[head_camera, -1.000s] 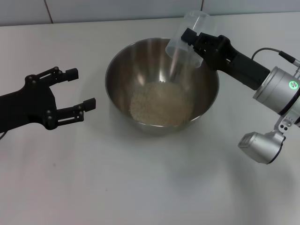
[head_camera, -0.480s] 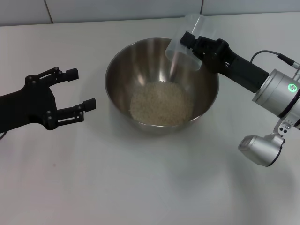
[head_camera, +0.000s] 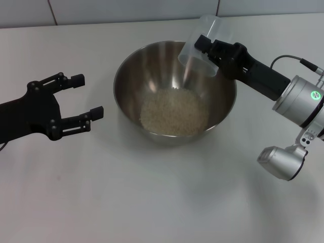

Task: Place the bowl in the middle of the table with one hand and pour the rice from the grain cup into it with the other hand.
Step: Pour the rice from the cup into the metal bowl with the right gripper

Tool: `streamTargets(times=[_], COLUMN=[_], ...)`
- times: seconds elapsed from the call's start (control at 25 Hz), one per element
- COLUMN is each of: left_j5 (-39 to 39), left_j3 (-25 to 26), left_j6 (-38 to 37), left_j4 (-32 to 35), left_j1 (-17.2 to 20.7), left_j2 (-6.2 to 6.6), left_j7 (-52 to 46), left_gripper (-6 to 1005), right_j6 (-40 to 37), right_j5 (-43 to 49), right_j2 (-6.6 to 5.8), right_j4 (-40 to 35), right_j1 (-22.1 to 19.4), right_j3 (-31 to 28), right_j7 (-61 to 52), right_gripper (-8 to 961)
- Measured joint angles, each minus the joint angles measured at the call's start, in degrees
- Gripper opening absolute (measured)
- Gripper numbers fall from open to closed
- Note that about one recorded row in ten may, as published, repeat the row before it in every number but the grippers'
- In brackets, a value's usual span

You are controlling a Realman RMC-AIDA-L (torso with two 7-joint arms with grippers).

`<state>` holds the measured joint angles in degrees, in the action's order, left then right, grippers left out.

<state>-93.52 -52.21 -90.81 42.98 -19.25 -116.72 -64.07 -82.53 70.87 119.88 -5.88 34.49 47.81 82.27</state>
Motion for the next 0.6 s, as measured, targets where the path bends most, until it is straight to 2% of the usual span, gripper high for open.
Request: streamTargets(times=[0.36,0.6], left_j5=[0.01,0.01], left_j3=[0.00,0.00], left_j6=[-0.06,-0.23], left_j4=[0.00,0.08], left_j1=[0.00,0.00], left_j2=[0.00,-0.13], left_j7=[0.00,0.00], left_gripper=[839,839], right_j6=[-0.66,-4.33], right_j5=[-0.57,-1.42], right_j2=[0.00,0.00], right_j4=[2.20,4.94], right_j1=[0.35,1.15], right_j3=[-0.67,-6.52], right_j7=[-0.98,-11.32], right_gripper=[6,6])
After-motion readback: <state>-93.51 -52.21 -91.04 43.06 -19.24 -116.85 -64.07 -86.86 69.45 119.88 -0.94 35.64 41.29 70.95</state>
